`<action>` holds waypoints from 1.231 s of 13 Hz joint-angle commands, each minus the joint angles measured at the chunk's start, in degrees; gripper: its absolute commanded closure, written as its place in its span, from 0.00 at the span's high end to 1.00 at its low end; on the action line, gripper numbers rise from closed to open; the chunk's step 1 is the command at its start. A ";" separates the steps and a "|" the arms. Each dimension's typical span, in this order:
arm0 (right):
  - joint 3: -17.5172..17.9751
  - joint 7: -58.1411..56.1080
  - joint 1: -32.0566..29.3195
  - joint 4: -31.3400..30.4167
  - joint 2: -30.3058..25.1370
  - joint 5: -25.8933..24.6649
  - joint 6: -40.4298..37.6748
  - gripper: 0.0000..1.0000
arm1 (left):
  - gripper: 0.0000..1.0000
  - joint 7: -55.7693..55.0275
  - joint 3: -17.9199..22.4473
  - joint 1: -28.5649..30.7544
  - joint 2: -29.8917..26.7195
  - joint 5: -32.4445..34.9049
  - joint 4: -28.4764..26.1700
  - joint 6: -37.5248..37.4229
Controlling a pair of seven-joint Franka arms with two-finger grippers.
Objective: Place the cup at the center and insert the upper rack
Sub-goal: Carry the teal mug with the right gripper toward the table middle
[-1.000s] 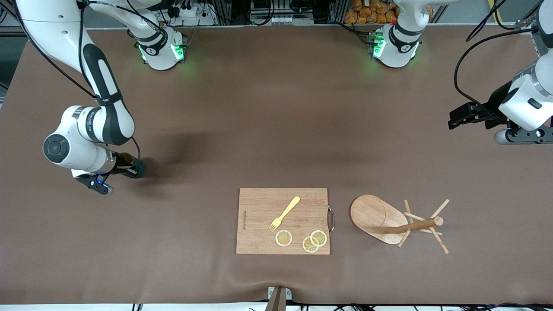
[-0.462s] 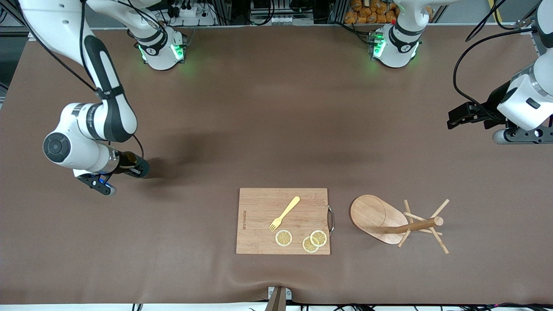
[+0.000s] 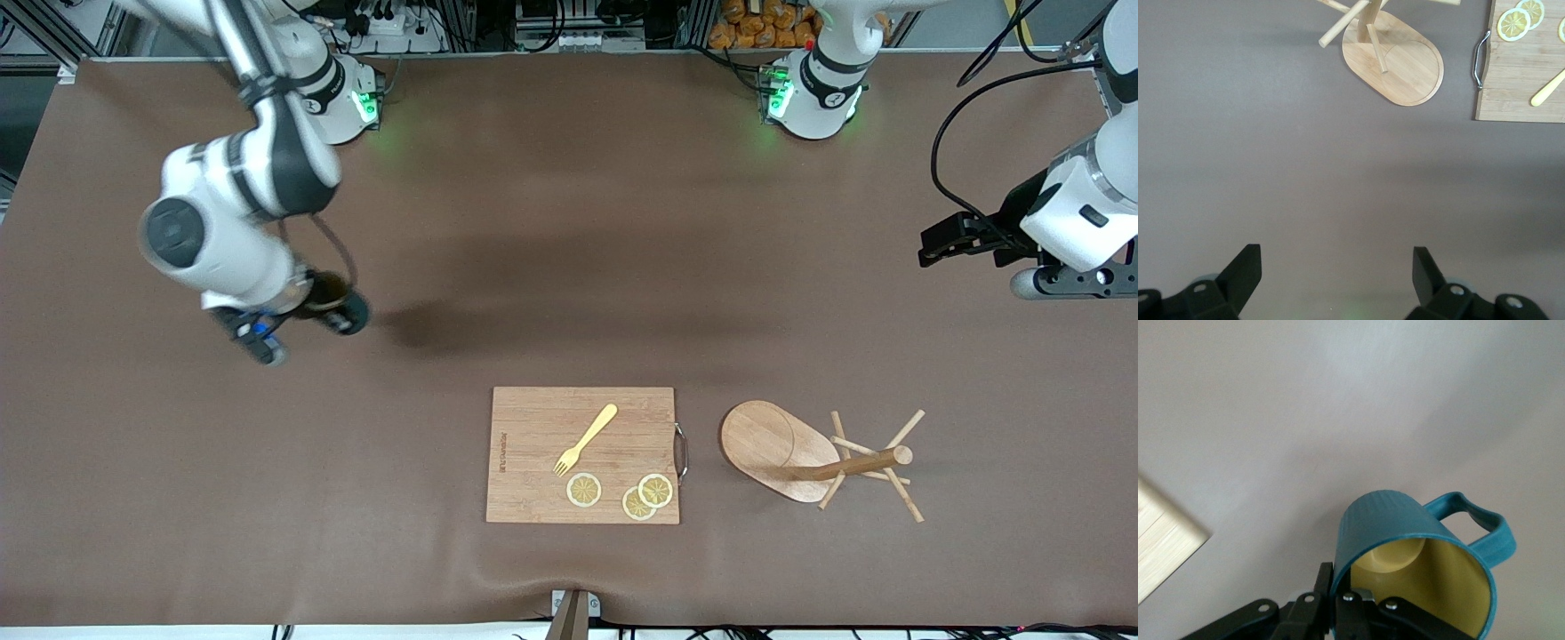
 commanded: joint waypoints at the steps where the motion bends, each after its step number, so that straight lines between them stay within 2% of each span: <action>1: -0.67 16.94 10.51 0.62 -0.90 2.00 0.32 0.00 | 1.00 -1.11 -0.02 0.03 0.25 -0.99 0.73 -0.21; 5: -0.67 32.08 21.68 1.59 0.41 3.76 6.29 0.00 | 1.00 -1.11 -0.02 0.11 0.25 -0.99 0.73 -0.21; 10: -0.67 42.99 30.04 2.73 7.79 8.07 12.80 0.00 | 1.00 -1.11 -0.02 0.03 0.25 -0.99 0.73 -0.21; 14: -0.67 47.48 32.79 3.17 12.89 8.08 18.68 0.00 | 1.00 -1.11 -0.02 0.03 0.25 -0.99 0.73 -0.21; 16: -0.76 48.37 33.75 5.27 15.78 7.99 19.14 0.00 | 1.00 -1.11 -0.11 0.03 0.25 -0.99 0.73 -0.21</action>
